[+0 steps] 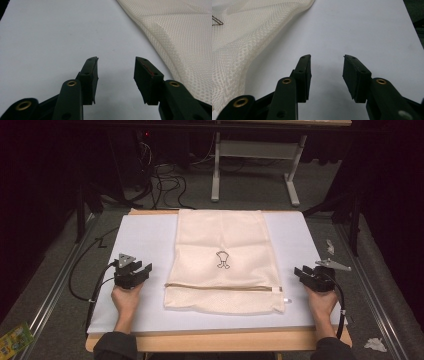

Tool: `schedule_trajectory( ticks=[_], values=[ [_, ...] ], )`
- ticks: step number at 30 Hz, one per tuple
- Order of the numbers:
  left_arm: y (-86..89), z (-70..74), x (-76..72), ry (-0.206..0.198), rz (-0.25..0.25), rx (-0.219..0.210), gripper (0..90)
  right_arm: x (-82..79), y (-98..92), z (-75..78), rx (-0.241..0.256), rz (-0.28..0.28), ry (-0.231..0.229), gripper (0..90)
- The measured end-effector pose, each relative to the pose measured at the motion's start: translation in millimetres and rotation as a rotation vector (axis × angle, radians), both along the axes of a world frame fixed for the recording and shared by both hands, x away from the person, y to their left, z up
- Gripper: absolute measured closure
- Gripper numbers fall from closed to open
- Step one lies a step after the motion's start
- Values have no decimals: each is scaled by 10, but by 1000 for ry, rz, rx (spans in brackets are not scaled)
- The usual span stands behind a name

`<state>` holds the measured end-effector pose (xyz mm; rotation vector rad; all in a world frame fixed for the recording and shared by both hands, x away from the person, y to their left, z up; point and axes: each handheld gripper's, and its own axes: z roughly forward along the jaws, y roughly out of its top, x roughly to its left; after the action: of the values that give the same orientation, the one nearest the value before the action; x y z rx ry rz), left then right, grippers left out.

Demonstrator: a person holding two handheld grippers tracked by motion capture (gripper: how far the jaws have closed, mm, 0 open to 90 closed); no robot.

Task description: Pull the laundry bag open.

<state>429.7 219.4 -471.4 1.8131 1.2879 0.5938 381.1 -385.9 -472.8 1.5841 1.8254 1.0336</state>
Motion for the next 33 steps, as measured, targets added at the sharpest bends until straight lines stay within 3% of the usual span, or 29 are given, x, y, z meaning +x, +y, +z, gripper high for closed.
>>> schedule_trajectory(
  ticks=[15, 22, 33],
  values=[
    [-56, -116, 57, 16, -4, 46, 525, 31, 45, -27, -44, -6, 27, 561],
    [-71, -120, 31, -3, -14, 54, 500, 35, 120, -38, -114, -9, 30, 543],
    [-105, -128, -15, -40, -33, 81, 461, 11, 145, -44, -139, -20, 10, 510]
  ],
)
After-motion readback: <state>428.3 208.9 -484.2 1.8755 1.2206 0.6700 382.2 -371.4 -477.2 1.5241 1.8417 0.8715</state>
